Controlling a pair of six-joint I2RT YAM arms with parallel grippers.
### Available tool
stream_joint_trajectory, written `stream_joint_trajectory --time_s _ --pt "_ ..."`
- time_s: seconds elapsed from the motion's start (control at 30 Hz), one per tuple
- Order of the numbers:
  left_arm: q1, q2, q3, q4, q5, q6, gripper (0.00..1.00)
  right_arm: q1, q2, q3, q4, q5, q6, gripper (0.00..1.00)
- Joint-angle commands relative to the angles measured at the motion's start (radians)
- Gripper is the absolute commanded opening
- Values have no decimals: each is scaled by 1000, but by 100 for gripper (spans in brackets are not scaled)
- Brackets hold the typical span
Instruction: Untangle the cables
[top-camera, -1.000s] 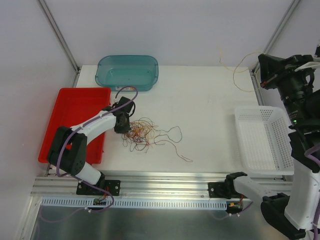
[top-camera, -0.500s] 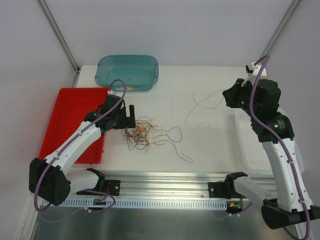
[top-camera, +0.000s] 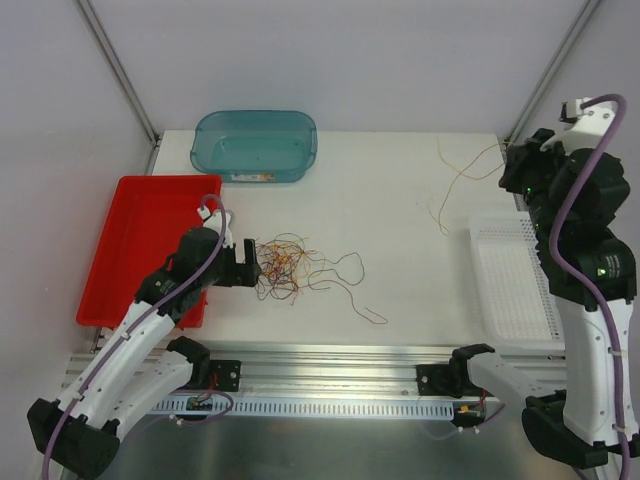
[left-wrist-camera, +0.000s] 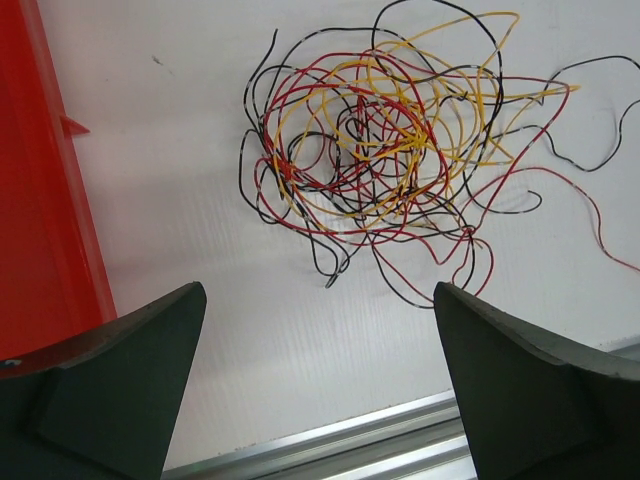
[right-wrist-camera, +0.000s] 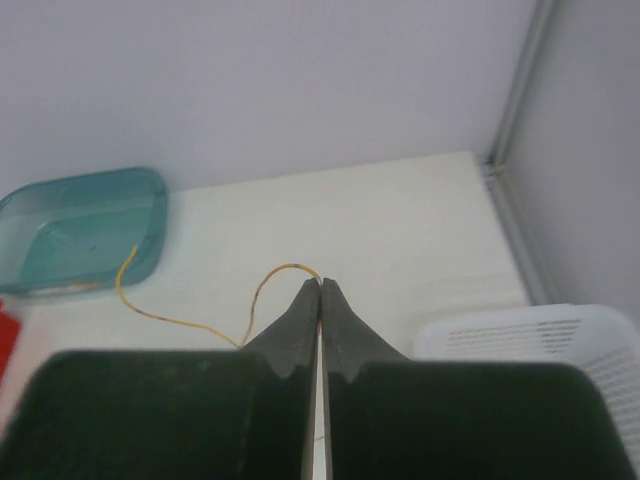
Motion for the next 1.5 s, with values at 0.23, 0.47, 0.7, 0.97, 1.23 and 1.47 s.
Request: stream_joint_trajectory --time_s 0.23,0.47,0.7,0.97,1.23,1.47 --pt "6 -141 -92 110 -13 59 99 -20 -44 87 172 580 -314 1" --pt "6 -122 -92 110 -6 68 99 -148 -85 -146 244 683 -261 1" --pt "6 -112 -92 110 14 68 99 -426 -66 -335 98 535 83 1" --pt "6 -98 -91 111 17 71 99 -669 0 -430 -67 254 265 77" --pt "6 -61 -85 116 26 71 99 -615 -59 -454 -32 -117 242 87" --pt "6 -46 -85 119 26 62 99 -295 -27 -554 77 -436 155 85"
